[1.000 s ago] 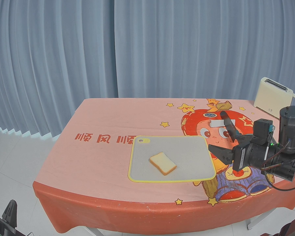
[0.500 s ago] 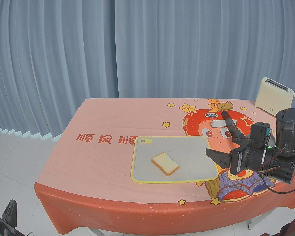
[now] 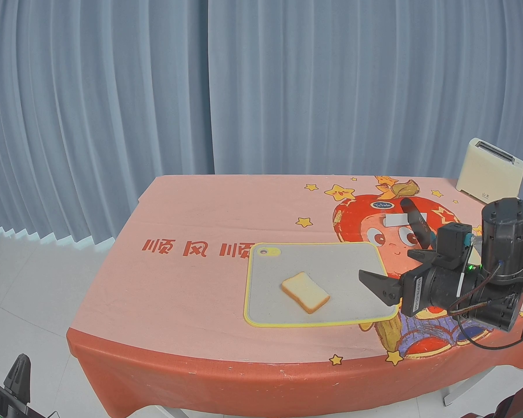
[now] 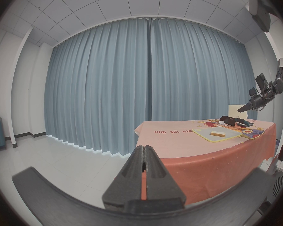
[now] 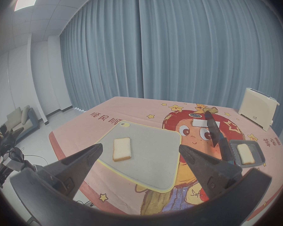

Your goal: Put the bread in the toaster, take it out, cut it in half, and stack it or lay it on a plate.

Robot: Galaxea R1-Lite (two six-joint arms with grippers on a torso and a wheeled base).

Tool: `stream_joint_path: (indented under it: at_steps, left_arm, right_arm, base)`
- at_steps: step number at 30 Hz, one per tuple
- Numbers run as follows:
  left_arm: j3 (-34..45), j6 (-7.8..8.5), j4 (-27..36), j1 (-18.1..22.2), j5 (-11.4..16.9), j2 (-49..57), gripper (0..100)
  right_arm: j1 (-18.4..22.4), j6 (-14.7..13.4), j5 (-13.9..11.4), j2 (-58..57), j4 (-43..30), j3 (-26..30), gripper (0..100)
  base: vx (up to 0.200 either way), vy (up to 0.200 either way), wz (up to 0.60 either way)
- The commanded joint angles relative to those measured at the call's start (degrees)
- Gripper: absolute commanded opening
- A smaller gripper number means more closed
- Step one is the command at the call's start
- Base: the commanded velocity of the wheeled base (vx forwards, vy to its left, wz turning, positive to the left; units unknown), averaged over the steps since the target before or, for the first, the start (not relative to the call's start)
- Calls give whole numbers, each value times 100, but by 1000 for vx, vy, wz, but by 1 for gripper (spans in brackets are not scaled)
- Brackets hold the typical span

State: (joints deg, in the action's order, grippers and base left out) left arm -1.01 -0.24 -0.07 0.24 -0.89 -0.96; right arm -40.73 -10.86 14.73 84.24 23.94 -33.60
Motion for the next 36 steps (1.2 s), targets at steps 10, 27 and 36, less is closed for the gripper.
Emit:
stream_joint_path:
  at_steps: [10,27,36]
  left_arm:
    - [101,-2,-1,2,1,-9,0]
    - [101,-2,-1,2,1,-9,0]
    - [101,-2,-1,2,1,-9,0]
  right_arm:
    - [-93,-21,13,5,5,2,100]
    - [-515,-56,13,40,5,169,100]
    - [-858,-566,-75,313,-12,-68,100]
  base:
    - [0,0,0]
    - [0,0,0]
    - [0,0,0]
